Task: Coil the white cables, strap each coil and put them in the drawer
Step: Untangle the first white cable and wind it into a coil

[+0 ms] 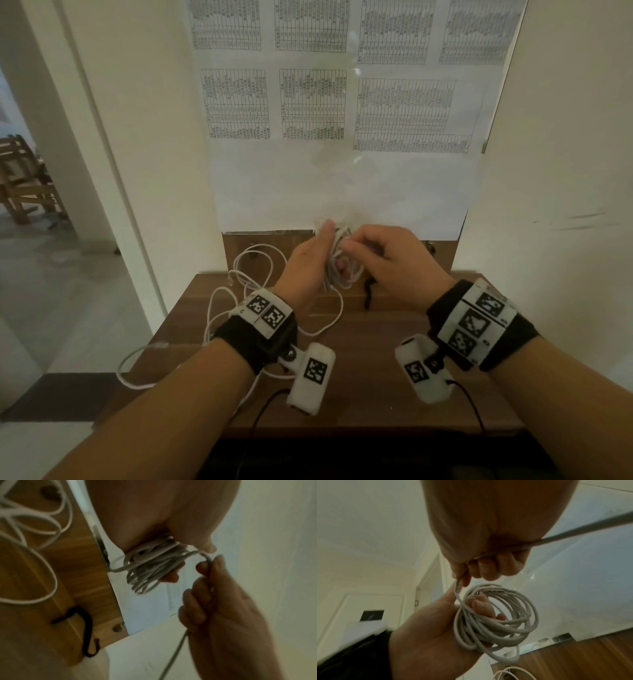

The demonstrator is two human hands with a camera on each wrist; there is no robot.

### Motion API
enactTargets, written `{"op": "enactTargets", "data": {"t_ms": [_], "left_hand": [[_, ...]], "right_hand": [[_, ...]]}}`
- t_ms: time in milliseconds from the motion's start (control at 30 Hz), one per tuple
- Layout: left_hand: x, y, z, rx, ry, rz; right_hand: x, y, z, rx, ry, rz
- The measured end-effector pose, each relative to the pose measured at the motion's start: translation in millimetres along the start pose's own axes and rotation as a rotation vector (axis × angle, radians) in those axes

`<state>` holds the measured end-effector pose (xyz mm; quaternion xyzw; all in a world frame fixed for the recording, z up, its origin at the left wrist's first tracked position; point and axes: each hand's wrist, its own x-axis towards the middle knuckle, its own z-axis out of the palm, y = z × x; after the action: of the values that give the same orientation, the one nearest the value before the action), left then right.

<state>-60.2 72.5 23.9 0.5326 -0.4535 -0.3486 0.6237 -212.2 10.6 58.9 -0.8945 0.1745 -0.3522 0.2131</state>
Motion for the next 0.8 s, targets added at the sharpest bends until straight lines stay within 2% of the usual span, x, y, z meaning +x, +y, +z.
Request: {"op": "enactTargets", "data": {"t_ms": [67,167,300,433,533,633,800], "left_hand": [[0,1,2,-0.168,-0.109,-0.102],[-4,6,5,-0.267,-0.134,-0.052],[-11,13,3,-0.388,-0.213,-0.058],[-9,15,-2,-0.558,-0.289,-0.138],[-5,12,-9,-0.65,-0.342,-0.194],[-6,12,-10,-0.606,-0.317,-0.197],[-6,15,-5,-0.513,-0.21,-0.069]], "right_hand": [[6,4,1,0.051,0.131,0.06],[11,13,4,0.027,0.198,0.18],[9,19,8,-0.054,0.049,0.216],[9,7,6,0.314,-0.096,0.205],[8,11,1,0.444,-0.15,0.219],[9,16,0,0.427,-0.169,0.235],[9,10,10,0.444,0.011,0.178]]}}
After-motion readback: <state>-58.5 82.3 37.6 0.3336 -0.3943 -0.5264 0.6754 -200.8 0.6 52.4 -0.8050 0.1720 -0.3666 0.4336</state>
